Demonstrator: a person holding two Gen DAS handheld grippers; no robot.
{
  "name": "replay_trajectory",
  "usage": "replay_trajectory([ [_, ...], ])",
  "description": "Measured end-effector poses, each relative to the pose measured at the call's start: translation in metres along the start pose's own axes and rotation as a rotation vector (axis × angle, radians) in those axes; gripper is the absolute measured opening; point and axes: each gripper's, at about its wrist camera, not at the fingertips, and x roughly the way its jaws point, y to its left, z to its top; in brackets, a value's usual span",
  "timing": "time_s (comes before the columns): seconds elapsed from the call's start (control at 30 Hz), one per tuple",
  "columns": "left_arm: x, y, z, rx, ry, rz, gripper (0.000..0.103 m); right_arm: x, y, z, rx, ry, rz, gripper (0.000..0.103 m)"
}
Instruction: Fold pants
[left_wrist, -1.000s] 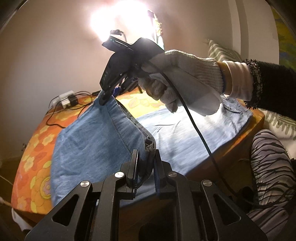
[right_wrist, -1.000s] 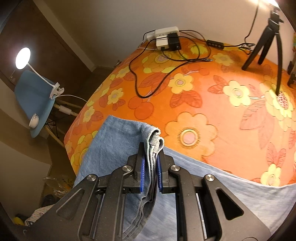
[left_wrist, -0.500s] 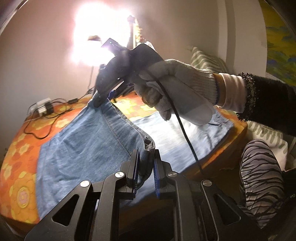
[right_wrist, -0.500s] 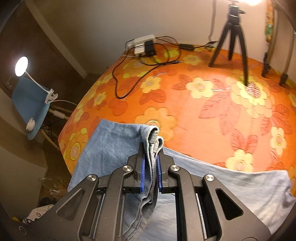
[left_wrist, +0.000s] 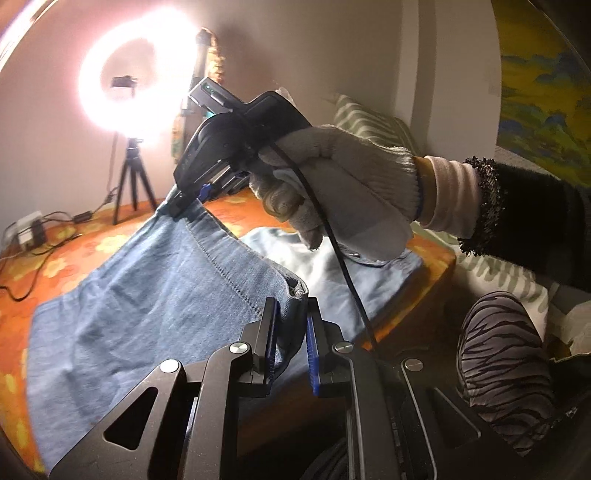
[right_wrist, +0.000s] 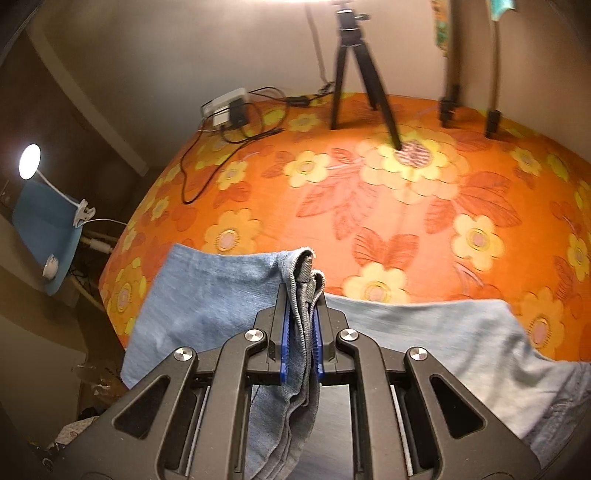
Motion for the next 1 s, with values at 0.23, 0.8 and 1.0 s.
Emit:
replay_trajectory([
  [0.23,0.022,-0.018,0.007,0.015,0.010,-0.076,0.013,-0.018,-0.042,-0.013,0.043,-0.006,-0.033,0.011],
  [0.8,0.078,-0.073,0.030,0.070,0.035,-0.242,0.013,-0.067,-0.134,-0.046,0.146,-0.040,-0.121,0.011],
  [1.0,0.096,-0.092,0.037,0.084,0.044,-0.291,0.013,-0.085,-0.168,-0.059,0.187,-0.055,-0.137,0.011],
])
